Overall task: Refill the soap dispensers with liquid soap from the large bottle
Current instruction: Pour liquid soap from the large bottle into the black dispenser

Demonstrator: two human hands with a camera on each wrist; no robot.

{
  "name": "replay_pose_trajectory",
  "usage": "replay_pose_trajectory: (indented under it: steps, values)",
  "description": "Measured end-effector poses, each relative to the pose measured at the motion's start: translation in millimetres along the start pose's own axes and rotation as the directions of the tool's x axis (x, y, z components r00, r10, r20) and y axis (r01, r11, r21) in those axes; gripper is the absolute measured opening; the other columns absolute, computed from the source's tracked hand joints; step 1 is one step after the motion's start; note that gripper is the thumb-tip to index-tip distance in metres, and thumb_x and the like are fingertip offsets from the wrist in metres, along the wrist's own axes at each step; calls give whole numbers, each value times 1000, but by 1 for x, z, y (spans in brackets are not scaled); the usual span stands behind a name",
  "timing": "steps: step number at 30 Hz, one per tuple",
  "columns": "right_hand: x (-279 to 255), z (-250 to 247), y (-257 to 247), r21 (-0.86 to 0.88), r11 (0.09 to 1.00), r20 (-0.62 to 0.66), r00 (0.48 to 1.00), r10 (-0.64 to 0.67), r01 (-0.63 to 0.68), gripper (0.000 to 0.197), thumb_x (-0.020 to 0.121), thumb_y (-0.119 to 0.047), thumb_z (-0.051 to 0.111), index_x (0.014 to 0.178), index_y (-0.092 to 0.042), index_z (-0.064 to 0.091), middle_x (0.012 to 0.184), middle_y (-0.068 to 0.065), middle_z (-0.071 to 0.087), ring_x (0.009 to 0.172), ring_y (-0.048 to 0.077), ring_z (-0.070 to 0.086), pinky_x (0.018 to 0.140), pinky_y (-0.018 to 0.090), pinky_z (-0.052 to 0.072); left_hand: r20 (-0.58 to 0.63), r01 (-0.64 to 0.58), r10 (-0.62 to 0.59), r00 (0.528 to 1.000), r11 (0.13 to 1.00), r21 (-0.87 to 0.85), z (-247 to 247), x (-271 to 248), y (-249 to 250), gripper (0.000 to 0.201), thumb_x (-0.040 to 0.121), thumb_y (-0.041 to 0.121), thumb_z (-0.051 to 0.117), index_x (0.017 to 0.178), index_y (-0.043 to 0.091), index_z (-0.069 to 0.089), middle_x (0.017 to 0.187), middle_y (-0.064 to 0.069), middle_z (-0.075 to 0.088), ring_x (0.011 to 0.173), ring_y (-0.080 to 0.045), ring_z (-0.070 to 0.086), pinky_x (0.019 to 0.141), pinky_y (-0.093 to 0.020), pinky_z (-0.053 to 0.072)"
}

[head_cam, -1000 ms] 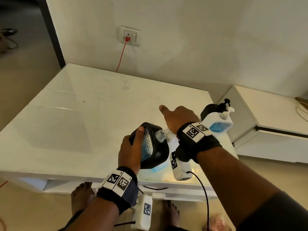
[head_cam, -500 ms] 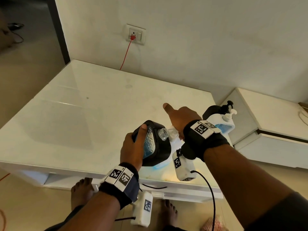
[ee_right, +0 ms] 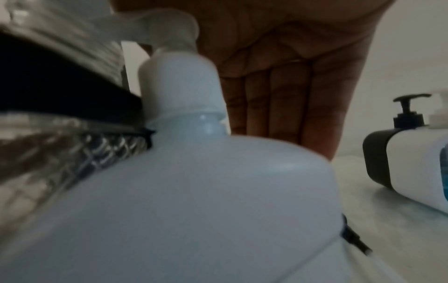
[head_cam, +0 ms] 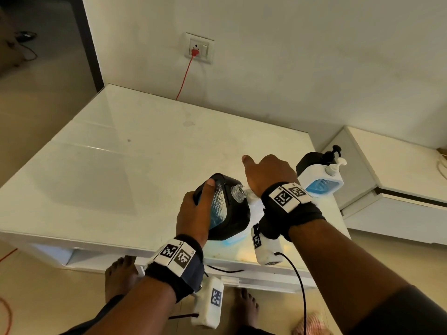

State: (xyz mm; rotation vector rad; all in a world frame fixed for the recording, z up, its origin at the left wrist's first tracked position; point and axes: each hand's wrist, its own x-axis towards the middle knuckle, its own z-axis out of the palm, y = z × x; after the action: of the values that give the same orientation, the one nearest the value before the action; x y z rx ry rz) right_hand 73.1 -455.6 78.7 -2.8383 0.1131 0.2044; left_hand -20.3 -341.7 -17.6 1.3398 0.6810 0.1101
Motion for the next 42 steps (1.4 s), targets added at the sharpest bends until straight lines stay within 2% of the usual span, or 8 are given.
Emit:
replay_pose_trajectory:
  steps: [5,9,11,16,20,26,35,42]
  values:
    - [5,-8,-7,0,1000,125,992,15,-15,72,91,-75,28,84,-11,61,82,7,65,81,29,63,73,33,42,8,8,-8,1000,1000,16,1,-2,1,105,55,99,45,122,21,64,111,-3,71,103,-25,68,98,-51,56]
    - [8,-8,-8,-12,1000,161,987,11,-9,73,86,-82,25,73,-16,54,86,9,67,87,32,66,87,40,52,-4,18,-18,1000,1000,15,1,0,1,94,67,94,50,123,20,63,113,-4,71,102,-25,67,97,-48,56]
    - [8,-5,-7,-4,1000,142,990,6,-5,71,87,-81,26,74,-17,54,84,7,65,83,29,63,81,38,49,-8,13,-13,1000,1000,16,0,1,0,85,76,88,54,124,20,63,114,-4,70,103,-24,67,97,-48,56]
    - [7,3,-1,8,1000,22,1000,5,-5,67,91,-74,35,81,-13,59,74,3,56,66,20,49,69,33,34,-4,16,-16,1000,1000,3,0,0,1,102,54,98,46,121,23,63,111,0,71,103,-24,68,98,-50,56]
    - [4,4,-1,-29,1000,4,1000,-3,3,70,91,-75,32,87,-10,59,84,4,60,75,24,53,71,34,36,-22,21,-21,1000,1000,8,0,2,0,86,74,90,56,124,20,61,113,-2,69,105,-24,66,100,-48,55]
    - [12,-10,-6,77,997,209,978,12,-28,77,84,-85,25,70,-16,56,79,11,69,79,32,66,87,41,53,-30,-6,7,1000,999,41,3,4,-3,87,73,90,50,122,19,65,112,-3,72,101,-24,68,94,-44,56]
    - [5,1,-3,-3,1000,16,1000,-11,11,63,93,-71,33,83,-13,56,77,3,55,78,26,51,72,33,34,-24,-3,4,1000,1000,13,1,5,-6,73,87,80,54,125,19,63,113,-2,70,103,-23,67,96,-46,55]
    - [2,-3,-5,-20,1000,52,998,-19,20,71,91,-75,30,81,-10,55,84,4,62,80,26,57,74,33,40,3,-51,51,999,999,2,1,5,-4,104,59,98,43,123,20,66,112,-2,72,101,-22,69,84,-37,55]
